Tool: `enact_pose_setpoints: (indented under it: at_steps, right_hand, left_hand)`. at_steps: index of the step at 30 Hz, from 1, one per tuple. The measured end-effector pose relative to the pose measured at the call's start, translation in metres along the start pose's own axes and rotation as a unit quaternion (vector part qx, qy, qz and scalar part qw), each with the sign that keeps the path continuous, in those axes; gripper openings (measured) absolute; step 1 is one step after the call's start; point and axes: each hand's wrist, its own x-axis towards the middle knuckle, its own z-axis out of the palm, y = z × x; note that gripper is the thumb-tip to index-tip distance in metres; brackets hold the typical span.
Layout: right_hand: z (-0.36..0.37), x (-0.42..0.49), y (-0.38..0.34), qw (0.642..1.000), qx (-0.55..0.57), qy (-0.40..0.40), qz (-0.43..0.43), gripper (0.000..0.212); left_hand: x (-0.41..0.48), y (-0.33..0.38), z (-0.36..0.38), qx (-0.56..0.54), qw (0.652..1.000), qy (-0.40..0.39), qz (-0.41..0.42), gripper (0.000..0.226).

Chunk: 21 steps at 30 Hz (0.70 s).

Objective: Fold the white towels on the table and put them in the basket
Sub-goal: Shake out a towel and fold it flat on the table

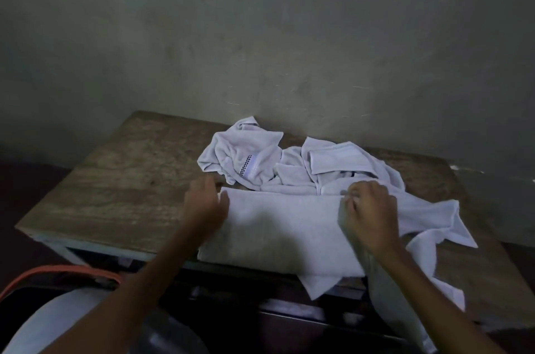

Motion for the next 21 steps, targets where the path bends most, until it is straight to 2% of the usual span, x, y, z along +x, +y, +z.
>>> enact_pose_setpoints:
  at_steps: [2, 4, 5, 8, 13, 17, 21]
  right_hand:
    - [0.008, -0.028, -0.036, 0.998, 0.005, 0.021, -0.067, 0.015]
    - [0.028, -0.05, -0.062, 0.989, -0.004, -0.027, -0.142, 0.028]
    - [0.039, -0.057, -0.067, 0.985, -0.029, -0.061, -0.159, 0.037]
    - [0.061, -0.059, -0.059, 0.978, -0.073, -0.138, -0.138, 0.054]
    - [0.057, -0.045, -0.03, 0.971, -0.115, -0.184, -0.102, 0.07]
    - [0.052, -0.043, -0.022, 0.969, -0.13, -0.19, -0.087, 0.08]
    - [0.046, -0.04, -0.016, 0.97, -0.142, -0.177, -0.09, 0.08]
  left_hand:
    - [-0.024, 0.028, 0.01, 0.054, 0.992, 0.04, 0.104, 0.044]
    - [-0.049, 0.043, 0.03, 0.102, 0.972, 0.024, 0.208, 0.048]
    - [-0.057, 0.045, 0.038, 0.122, 0.967, -0.007, 0.222, 0.052]
    - [-0.061, 0.036, 0.049, 0.163, 0.966, -0.069, 0.19, 0.059]
    - [-0.04, 0.012, 0.037, 0.208, 0.961, -0.12, 0.138, 0.08]
    - [-0.033, 0.0, 0.03, 0.21, 0.963, -0.117, 0.125, 0.078]
    - [-0.024, -0.01, 0.026, 0.184, 0.97, -0.089, 0.129, 0.075]
